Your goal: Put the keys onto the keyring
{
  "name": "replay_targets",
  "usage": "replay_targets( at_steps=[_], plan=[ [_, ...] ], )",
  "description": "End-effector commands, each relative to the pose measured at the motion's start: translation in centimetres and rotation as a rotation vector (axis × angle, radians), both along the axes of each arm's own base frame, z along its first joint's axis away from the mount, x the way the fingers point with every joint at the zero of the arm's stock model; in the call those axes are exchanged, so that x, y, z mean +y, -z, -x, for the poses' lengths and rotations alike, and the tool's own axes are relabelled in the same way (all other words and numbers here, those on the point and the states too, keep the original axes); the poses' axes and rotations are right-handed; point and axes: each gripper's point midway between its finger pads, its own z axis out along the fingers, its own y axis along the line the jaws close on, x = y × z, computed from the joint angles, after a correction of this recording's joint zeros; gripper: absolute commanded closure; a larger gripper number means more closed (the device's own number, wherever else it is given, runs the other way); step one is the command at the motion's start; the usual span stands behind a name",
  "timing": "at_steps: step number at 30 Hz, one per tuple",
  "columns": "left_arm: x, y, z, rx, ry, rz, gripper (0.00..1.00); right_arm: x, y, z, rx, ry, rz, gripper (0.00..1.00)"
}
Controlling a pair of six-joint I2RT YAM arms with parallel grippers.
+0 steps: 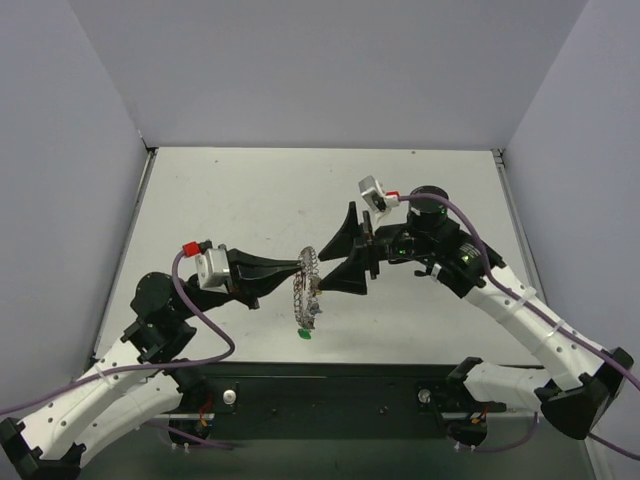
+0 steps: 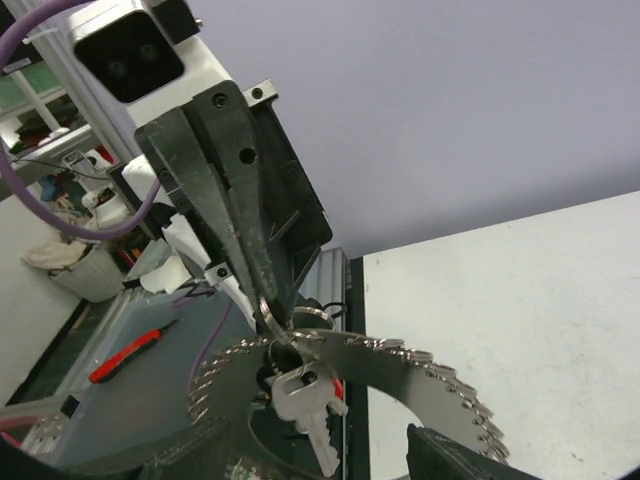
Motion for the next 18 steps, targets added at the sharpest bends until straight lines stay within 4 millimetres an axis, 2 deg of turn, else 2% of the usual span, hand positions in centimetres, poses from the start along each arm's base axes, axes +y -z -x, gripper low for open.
replay_targets(
  at_steps=[1, 7, 10, 14, 18],
  plan=[
    [1.1, -4.3, 1.9, -0.113, 0.031, 0.106, 1.00, -1.9, -3.8, 0.9, -0.186, 0.027, -0.097, 0.28],
    [0.6, -4.2, 2.3, -0.108, 0.072, 0.096, 1.00, -1.4, -5.8, 1.1, -0.202, 0.009, -0.176, 0.36],
    [0.3, -4.3, 2.5, -0.109, 0.096, 0.101, 1.00, -0.7, -5.7, 1.1, -0.180, -0.018, -0.185, 0.40],
    [0.1, -4.5, 2.6, -0.112, 0.115, 0.115, 1.00, 0.4, -6.0, 2.1, -0.162, -0.090, -0.215, 0.43],
    [0.0, -4.7, 2.8, -0.114, 0.134, 0.122, 1.00, 1.1, -5.4, 2.0, -0.155, -0.099, -0.199, 0.47]
  ],
)
